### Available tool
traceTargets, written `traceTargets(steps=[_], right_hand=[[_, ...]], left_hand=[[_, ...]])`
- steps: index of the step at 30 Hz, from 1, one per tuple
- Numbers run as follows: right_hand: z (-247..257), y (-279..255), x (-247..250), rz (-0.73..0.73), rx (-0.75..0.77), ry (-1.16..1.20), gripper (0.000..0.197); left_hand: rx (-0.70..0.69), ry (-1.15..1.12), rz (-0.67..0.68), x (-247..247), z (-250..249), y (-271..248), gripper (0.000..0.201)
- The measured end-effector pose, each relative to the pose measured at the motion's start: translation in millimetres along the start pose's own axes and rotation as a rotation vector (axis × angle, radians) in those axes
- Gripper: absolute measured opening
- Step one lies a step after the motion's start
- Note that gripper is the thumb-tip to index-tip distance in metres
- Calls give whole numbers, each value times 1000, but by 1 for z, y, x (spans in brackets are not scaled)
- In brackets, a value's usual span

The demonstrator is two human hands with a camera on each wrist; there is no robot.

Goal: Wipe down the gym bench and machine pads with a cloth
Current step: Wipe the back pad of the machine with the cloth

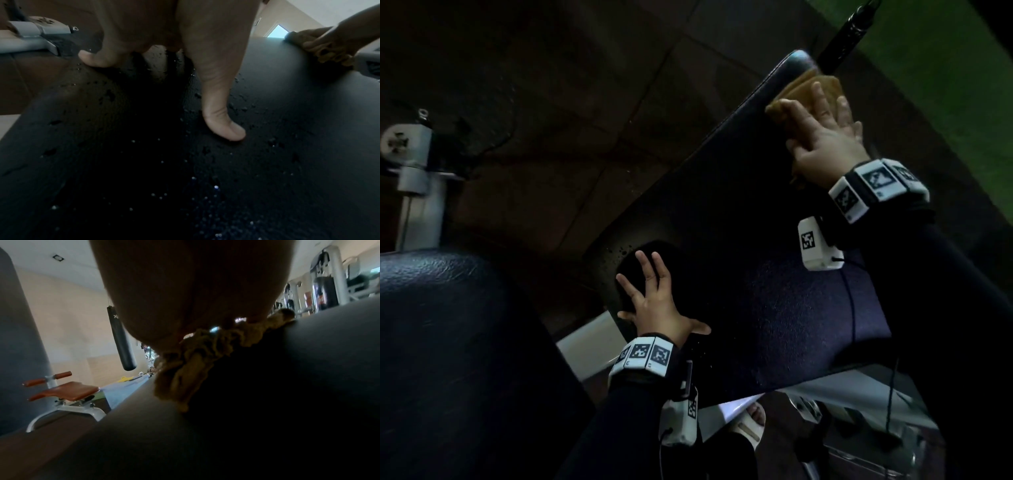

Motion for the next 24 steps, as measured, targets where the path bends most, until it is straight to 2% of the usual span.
traceTargets(steps=[7,9,13,18,24], right_hand=[[-6,38,13,-95,-161,140,60],[5,55,17,-104,-137,128,60],[36,71,17,-34,-5,44,61],[67,41,-3,52,143,-26,64],[68,-27,-23,80,208,86,67]], left_hand=[[3,1,3,-2,1,1,155],[1,5,2,-2,1,2,155],[1,-1,11,-3,1,1,154],[11,12,22,-2,1,0,153],[14,27,25,1,1,-2,155]])
Point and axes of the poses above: each hand's wrist, its own y-axis towards the middle knuckle, its own x-axis out of the back of the hand, z = x × y, the point moved 9 cm from there along y, towards the middle knuckle, and after that the axes turned 8 degrees about y, right-handed, at the moved point
